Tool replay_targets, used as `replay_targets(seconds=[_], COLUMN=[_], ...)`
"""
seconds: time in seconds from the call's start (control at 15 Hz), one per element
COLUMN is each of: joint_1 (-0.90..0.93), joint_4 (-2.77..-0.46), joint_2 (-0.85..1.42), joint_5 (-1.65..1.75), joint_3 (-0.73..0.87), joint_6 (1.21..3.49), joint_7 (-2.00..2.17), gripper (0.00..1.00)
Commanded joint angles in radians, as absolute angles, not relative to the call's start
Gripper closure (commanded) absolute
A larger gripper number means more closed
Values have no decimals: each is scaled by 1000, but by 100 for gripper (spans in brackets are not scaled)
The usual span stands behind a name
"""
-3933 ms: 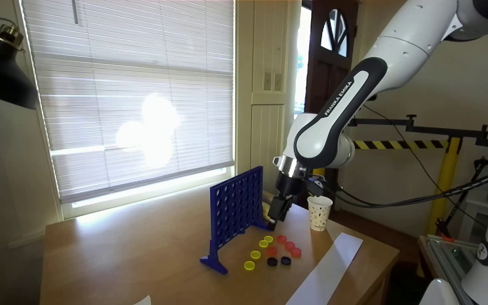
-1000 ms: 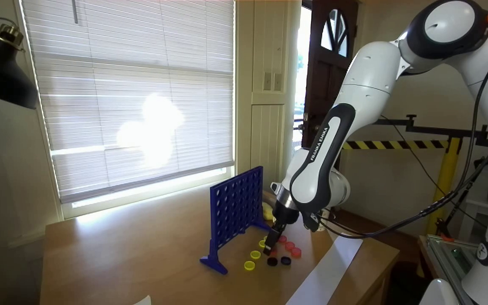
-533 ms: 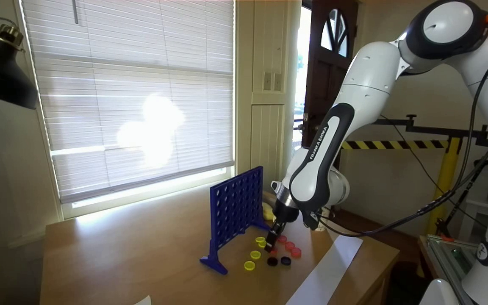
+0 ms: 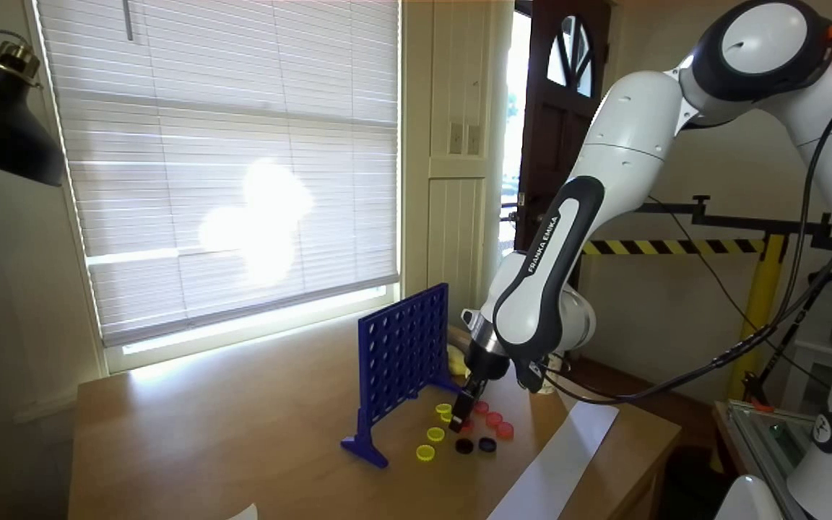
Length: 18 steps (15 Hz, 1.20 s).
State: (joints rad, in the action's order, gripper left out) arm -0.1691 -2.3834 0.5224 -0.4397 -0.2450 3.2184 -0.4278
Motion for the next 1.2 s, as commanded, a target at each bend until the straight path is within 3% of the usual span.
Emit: replay_targets(seconds=[0.0, 0.07, 0.2, 0.4, 0.47, 0.6, 0.8, 0.93, 1.07, 1.13], joint_1=[-162, -160, -157, -155, -154, -151, -140, -131, -120, -115], joint_4=[-2374, -2376, -2378, -2378, -2379, -2380, -2384, -2388, -2394, -2395], joint_2=[534, 531, 529, 528, 527, 525, 520, 516, 511, 510], joint_5=[-429, -429, -429, -429, -430, -430, -431, -431, -432, -432], joint_3=[-234, -232, -226, -219, -216, -214, -209, -200, -186, -179], joint_6=[3216, 3214, 3213, 3211, 3210, 3208, 3203, 3197, 3192, 3190], joint_7=[-437, -437, -438, -439, -440, -441, -440, -439, -436, -436], gripper=[30, 34, 58, 73, 31, 34, 16, 9, 13, 22])
